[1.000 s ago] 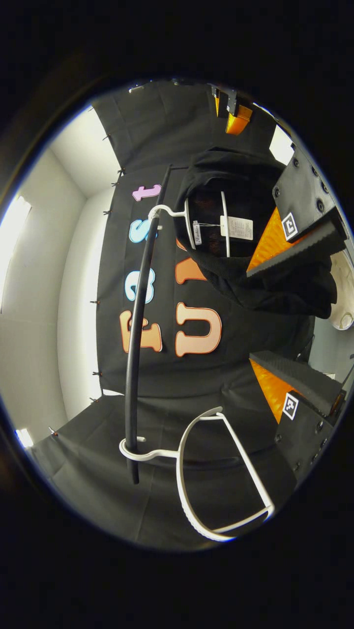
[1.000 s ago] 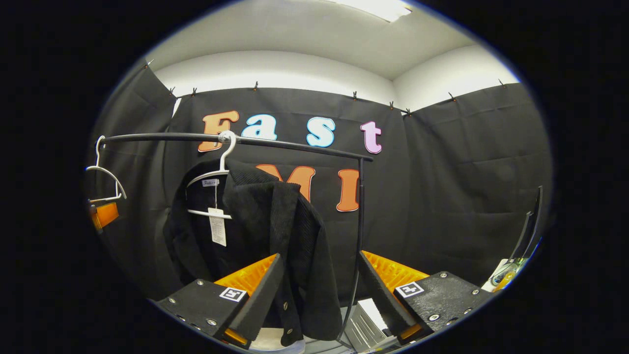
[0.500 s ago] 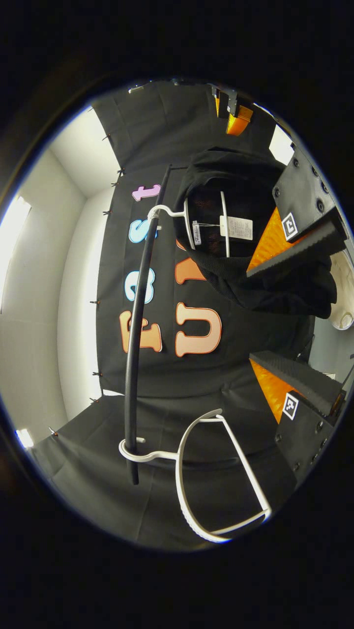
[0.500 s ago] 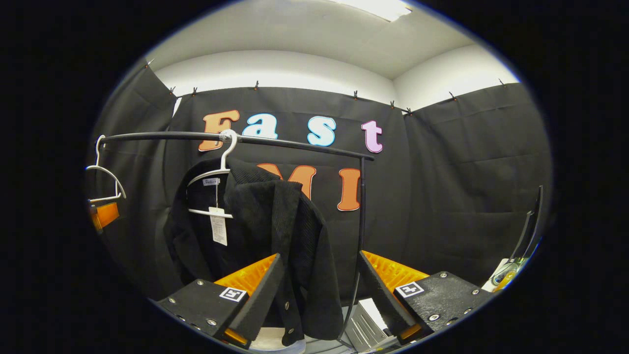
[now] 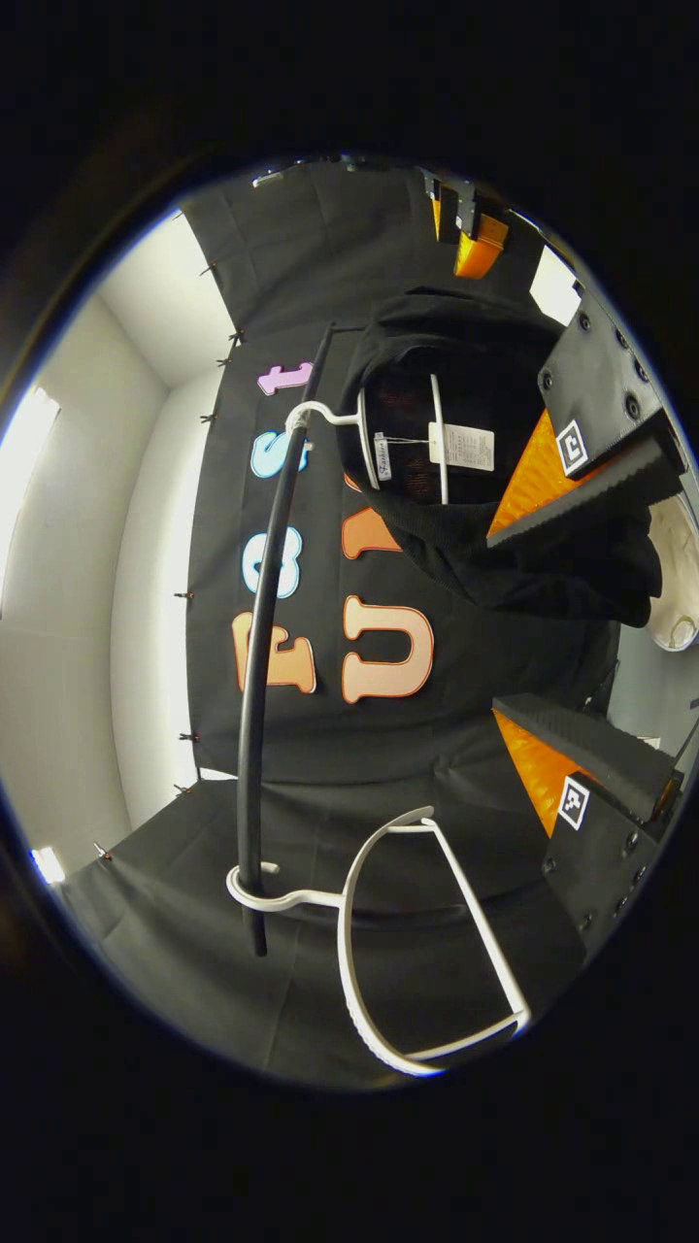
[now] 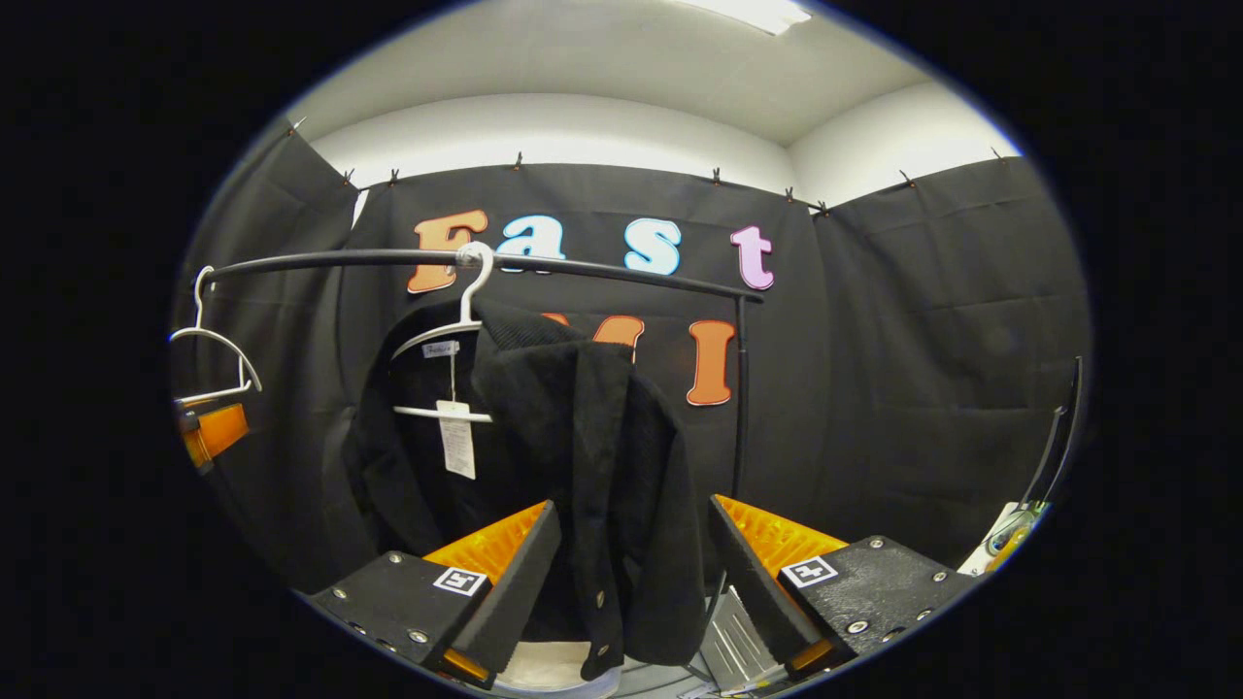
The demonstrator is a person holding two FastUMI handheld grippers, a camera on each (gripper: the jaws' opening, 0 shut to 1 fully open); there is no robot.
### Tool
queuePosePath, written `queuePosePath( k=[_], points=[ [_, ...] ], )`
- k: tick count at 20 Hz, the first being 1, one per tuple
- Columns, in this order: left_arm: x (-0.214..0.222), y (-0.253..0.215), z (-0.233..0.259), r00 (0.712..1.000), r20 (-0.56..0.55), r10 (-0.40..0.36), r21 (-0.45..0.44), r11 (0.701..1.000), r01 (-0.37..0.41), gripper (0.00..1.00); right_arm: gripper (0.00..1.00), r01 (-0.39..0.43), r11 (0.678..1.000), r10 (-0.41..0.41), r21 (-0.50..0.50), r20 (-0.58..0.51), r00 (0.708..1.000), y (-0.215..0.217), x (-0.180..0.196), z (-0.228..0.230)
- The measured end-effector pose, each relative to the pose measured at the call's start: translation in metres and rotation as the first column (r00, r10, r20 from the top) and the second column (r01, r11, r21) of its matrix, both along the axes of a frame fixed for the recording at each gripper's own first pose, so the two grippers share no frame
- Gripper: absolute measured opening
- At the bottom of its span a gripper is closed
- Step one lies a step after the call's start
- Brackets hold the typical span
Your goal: Grasp the clothes on the hanger with both hands and then place them into the laundry hamper below.
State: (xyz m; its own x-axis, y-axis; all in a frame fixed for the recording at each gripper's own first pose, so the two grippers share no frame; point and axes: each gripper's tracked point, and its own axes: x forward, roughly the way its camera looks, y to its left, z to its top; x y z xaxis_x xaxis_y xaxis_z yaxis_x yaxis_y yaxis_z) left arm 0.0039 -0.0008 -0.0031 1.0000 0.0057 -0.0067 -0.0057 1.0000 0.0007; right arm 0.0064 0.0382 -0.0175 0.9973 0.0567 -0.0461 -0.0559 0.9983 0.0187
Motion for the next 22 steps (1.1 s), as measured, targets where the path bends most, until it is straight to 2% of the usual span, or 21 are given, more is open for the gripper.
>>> queuePosePath(
  k=[5, 6, 7, 8, 9, 10, 11, 13, 14, 18, 19, 20, 21, 22],
  points=[
    [0.0, 0.005, -0.001, 1.0, -0.003, 0.006, 0.007, 1.0, -0.006, 0.96, 0.94, -0.035, 0.999, 0.035, 0.0, -0.012, 0.999, 0.026, 0.011, -0.008],
    [-0.001, 0.007, -0.002, 1.0, -0.003, 0.007, 0.008, 1.0, -0.007, 0.96, 1.0, -0.038, 0.999, 0.038, -0.001, -0.014, 0.999, 0.03, 0.014, -0.009],
    [-0.001, 0.008, -0.002, 1.0, -0.004, 0.009, 0.01, 1.0, -0.009, 0.96, 1.0, -0.039, 0.999, 0.039, -0.002, -0.017, 0.999, 0.033, 0.017, -0.012],
    [-0.001, 0.01, -0.003, 1.0, -0.006, 0.011, 0.01, 1.0, -0.011, 0.96, 1.0, -0.035, 0.999, 0.035, -0.003, -0.021, 0.999, 0.036, 0.022, -0.014],
    [-0.001, 0.011, -0.004, 1.0, -0.008, 0.012, 0.009, 1.0, -0.012, 0.96, 0.94, -0.031, 1.0, 0.031, -0.002, -0.027, 0.999, 0.038, 0.025, -0.017],
    [-0.001, 0.012, -0.006, 1.0, -0.011, 0.013, 0.007, 1.0, -0.013, 0.96, 0.94, -0.029, 1.0, 0.03, 0.004, -0.035, 0.999, 0.041, 0.029, -0.02],
    [0.0, 0.013, -0.007, 1.0, -0.013, 0.014, 0.008, 1.0, -0.014, 0.96, 1.0, -0.028, 1.0, 0.028, 0.011, -0.043, 0.999, 0.044, 0.033, -0.024],
    [0.002, 0.015, -0.011, 1.0, -0.019, 0.021, 0.01, 1.0, -0.02, 1.0, 1.0, -0.022, 1.0, 0.023, 0.021, -0.055, 0.998, 0.05, 0.041, -0.029],
    [0.004, 0.017, -0.013, 0.999, -0.024, 0.023, 0.01, 1.0, -0.023, 0.96, 0.94, -0.017, 1.0, 0.018, 0.022, -0.059, 0.998, 0.052, 0.045, -0.032],
    [0.006, 0.022, -0.02, 0.999, -0.037, 0.034, 0.01, 0.999, -0.034, 0.96, 0.94, 0.001, 1.0, 0.0, 0.016, -0.073, 0.997, 0.061, 0.063, -0.041],
    [0.006, 0.024, -0.022, 0.998, -0.041, 0.038, 0.008, 0.999, -0.037, 1.0, 0.94, 0.011, 1.0, -0.009, 0.017, -0.078, 0.997, 0.063, 0.067, -0.044],
    [0.006, 0.025, -0.024, 0.998, -0.044, 0.041, 0.007, 0.999, -0.041, 0.96, 0.94, 0.022, 1.0, -0.02, 0.021, -0.083, 0.996, 0.063, 0.071, -0.046],
    [0.006, 0.027, -0.025, 0.998, -0.047, 0.044, 0.006, 0.999, -0.044, 1.0, 0.94, 0.029, 0.999, -0.027, 0.026, -0.09, 0.996, 0.064, 0.075, -0.049],
    [0.006, 0.029, -0.026, 0.998, -0.05, 0.048, 0.006, 0.999, -0.048, 0.96, 0.94, 0.037, 0.999, -0.033, 0.03, -0.102, 0.994, 0.067, 0.081, -0.053]
  ],
)
